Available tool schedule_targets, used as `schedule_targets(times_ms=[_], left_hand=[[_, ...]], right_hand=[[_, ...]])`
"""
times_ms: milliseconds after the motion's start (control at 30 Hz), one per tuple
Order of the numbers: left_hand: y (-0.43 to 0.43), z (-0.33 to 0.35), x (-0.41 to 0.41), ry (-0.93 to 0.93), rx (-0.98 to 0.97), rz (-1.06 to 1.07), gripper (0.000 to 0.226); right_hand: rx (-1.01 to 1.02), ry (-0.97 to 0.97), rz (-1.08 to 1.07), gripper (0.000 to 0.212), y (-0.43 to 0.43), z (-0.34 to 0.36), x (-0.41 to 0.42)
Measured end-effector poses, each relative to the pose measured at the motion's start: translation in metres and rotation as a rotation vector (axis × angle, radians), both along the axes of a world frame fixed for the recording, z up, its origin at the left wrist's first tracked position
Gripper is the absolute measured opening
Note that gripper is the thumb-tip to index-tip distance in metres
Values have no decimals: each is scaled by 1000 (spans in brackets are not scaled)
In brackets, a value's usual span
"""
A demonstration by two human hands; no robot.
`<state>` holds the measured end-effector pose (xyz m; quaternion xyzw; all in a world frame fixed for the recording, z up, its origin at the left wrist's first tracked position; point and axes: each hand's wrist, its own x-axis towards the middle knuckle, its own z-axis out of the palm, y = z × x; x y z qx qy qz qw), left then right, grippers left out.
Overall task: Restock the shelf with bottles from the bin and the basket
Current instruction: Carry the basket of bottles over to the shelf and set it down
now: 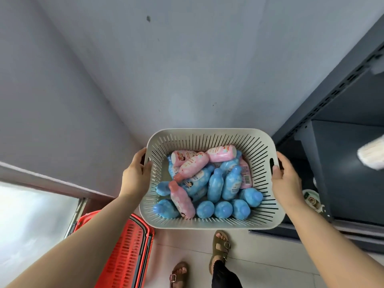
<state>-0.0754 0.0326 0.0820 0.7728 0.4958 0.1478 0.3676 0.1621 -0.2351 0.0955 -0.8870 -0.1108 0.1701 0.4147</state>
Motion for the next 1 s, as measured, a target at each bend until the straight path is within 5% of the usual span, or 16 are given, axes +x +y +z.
schedule_targets(times_ms=[600, 1000], left_hand=[[-58, 53, -64, 49, 73, -371, 35], [-215, 59, -29, 93, 105, -638, 37]], right_hand=[[57, -16, -367, 40, -137, 18, -168], [28, -58, -595, 39, -320, 21, -226]])
